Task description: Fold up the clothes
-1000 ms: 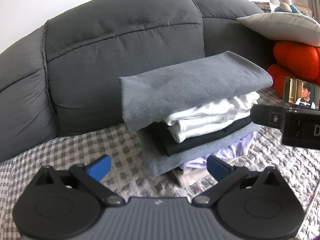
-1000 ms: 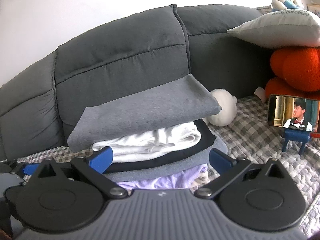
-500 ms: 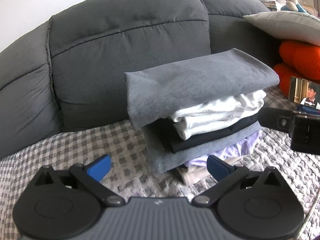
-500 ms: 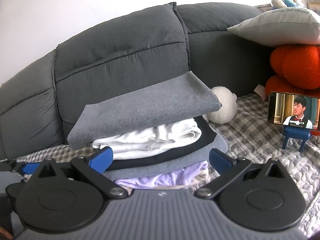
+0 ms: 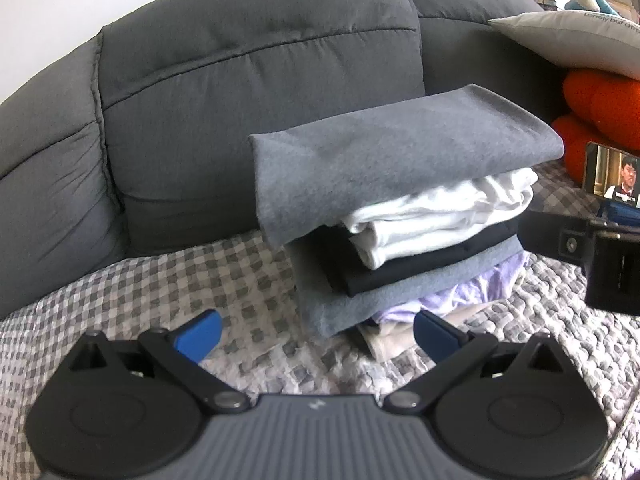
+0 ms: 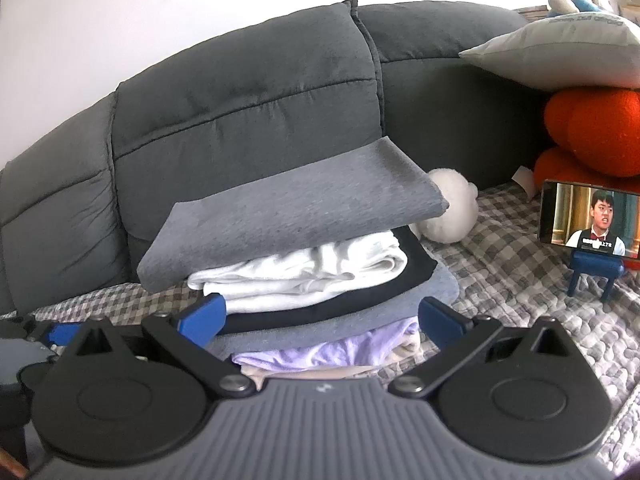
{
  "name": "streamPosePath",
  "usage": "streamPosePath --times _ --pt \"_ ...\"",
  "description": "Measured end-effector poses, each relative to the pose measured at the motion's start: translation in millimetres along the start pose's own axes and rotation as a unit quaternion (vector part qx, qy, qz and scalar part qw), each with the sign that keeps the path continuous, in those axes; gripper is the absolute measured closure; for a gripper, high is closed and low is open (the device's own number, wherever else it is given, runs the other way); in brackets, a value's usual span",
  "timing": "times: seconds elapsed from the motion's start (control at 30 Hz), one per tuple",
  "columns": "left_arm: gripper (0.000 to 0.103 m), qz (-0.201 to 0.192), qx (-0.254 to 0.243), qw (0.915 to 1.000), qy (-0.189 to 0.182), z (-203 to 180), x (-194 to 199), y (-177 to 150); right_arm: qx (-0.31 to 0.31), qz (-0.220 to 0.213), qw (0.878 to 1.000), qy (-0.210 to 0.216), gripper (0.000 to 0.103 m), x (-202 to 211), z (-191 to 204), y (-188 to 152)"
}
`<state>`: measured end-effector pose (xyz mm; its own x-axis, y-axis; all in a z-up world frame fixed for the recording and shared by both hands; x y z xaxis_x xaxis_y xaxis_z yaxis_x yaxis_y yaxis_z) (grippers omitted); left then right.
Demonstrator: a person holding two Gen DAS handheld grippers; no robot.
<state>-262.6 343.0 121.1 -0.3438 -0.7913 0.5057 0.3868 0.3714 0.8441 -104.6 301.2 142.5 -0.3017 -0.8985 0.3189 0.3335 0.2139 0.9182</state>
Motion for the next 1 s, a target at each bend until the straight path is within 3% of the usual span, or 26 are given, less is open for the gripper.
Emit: streamPosePath --times 0.73,1.0 --pt "0.001 0.002 -0.014 0.9999 0.008 -6 -1 -1 0.019 0.014 1.0 -0.005 0.0 -6 6 -5" --pt "0.001 0.003 -0.009 0.9997 0.021 -11 -3 1 0.025 0.04 0.999 -0.017 0.0 -13 6 -12"
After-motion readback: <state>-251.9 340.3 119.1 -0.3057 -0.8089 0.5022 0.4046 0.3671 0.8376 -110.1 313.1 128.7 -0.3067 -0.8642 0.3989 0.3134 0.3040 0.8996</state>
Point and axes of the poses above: each gripper's, at about its wrist camera, not at the fingertips, and x roughly against the way its jaws point, z to its left, y to its top, the point moved 1 cm from there along -x, roughly the way its jaws point, and after that the axes turned 10 degrees about -z, right-handed, at the moved point
